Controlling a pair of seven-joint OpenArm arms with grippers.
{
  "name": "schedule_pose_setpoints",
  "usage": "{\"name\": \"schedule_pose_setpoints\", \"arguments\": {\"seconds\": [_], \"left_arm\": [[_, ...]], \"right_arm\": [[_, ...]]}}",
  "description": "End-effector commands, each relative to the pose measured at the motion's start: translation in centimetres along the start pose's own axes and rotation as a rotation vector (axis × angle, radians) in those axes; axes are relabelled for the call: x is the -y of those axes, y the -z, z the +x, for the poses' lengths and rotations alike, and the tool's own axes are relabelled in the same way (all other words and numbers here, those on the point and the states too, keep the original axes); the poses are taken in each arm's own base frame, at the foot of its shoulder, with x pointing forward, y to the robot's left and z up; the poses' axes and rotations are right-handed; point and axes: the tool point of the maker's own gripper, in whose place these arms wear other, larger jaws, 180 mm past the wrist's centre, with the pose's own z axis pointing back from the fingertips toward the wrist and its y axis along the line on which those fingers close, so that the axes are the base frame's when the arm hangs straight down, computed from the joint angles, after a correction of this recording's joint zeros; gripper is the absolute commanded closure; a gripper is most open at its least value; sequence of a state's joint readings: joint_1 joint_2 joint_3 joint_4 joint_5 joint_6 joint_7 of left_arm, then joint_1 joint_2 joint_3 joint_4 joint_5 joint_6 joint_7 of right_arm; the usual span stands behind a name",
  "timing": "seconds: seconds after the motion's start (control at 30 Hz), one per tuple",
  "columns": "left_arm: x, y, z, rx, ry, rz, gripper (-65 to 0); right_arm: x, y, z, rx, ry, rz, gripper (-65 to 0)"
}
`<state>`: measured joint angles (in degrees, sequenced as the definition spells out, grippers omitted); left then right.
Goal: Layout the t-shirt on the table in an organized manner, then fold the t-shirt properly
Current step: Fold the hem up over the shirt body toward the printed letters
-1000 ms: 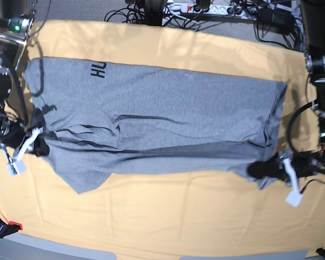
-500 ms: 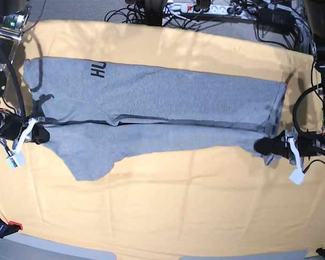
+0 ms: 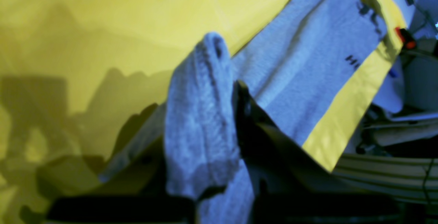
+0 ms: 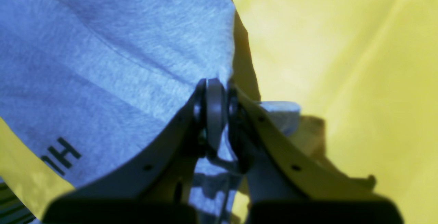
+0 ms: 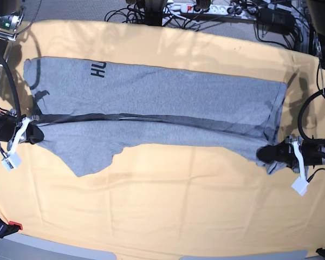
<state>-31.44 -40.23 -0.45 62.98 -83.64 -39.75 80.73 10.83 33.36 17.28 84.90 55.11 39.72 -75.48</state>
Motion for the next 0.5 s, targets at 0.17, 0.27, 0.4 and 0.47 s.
{"name": "schedule_pose_setpoints", "arguments": {"seconds": [0.17,0.27,0.4,0.47], "left_arm": [[0.0,-0.8,-0.7,0.006,-0.006,0.005,0.0],[-0.1,-0.3,-2.8,-0.025,-0.043,-0.004,0.0],[0.0,-0.1,-3.8,-0.04,-0.06,-0.007,0.0],[-0.2,-0.2,-3.9,-0.045,-0.059,0.0,-6.2]], "right_arm": [[0.9,-1.4,1.1,0.006,-0.039,-0.034,0.0],[0.9,-1.5,1.1,0.007,-0.04,-0.034,0.0],[0.9,-1.4,0.6,-0.007,-0.037,-0.033,0.0],[0.8,-1.3,0.2,-0.015,-0.035,-0.033,-11.9]]}}
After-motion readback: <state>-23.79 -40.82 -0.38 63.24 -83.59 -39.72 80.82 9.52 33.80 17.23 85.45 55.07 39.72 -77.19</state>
